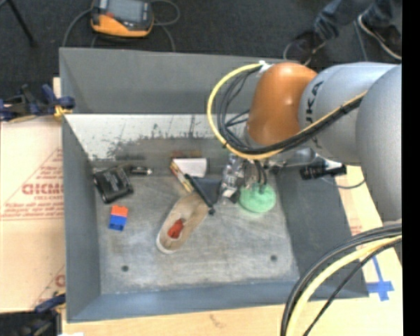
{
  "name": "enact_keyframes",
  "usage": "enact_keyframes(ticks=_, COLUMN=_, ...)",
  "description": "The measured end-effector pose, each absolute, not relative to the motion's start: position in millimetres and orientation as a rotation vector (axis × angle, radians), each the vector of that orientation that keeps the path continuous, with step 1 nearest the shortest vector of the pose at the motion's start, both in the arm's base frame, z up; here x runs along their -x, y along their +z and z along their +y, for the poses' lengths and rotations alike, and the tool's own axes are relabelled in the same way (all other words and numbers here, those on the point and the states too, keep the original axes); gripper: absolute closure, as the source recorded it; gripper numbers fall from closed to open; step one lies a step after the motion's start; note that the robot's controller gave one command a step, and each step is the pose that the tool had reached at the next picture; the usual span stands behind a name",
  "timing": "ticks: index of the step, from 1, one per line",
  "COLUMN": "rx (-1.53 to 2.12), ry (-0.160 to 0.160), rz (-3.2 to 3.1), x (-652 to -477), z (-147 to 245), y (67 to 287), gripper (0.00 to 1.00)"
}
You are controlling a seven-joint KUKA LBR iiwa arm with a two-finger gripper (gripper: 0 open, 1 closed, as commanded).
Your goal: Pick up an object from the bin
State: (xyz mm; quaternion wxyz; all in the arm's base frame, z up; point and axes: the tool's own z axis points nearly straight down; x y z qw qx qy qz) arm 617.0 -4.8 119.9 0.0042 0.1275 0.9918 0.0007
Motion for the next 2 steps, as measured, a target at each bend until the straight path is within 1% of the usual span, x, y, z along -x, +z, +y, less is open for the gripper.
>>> enact_keyframes(ticks=2, rx=-0.399, ry=0.002, rz=3.112, x=-616.3, z=-5.0, y=136.3, gripper=1.0)
